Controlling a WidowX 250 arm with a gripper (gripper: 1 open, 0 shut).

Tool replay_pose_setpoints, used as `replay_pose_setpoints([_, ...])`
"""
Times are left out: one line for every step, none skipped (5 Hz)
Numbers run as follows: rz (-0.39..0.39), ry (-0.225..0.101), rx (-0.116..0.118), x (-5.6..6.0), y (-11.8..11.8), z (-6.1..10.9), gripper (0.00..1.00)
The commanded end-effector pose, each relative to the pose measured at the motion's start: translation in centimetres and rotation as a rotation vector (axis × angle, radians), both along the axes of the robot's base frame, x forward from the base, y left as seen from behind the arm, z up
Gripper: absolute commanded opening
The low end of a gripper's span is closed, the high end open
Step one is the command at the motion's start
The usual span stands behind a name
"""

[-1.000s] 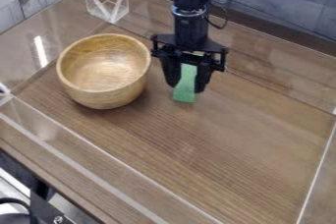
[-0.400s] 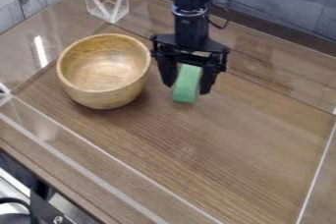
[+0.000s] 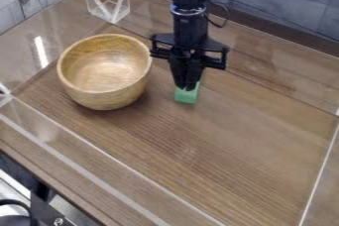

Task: Put green object into wooden bowl

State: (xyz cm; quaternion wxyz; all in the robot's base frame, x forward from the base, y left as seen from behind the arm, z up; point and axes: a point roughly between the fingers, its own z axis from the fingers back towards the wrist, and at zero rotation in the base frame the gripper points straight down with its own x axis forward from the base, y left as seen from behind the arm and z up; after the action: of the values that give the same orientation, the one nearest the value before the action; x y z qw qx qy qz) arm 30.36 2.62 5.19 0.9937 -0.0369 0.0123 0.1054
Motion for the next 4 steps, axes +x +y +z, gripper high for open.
replay_pose_setpoints([0.038, -0.066, -0.015, 0.5, 0.3, 2.7, 0.0])
replay_pose_setpoints([0.075, -0.081, -0.038, 0.3, 0.6, 4.1, 0.0])
replay_pose_setpoints([0.067, -0.089, -0.058, 0.3, 2.2, 4.7, 0.0])
replay_pose_setpoints([0.052, -0.094, -0.068, 0.1, 4.2, 4.6, 0.0])
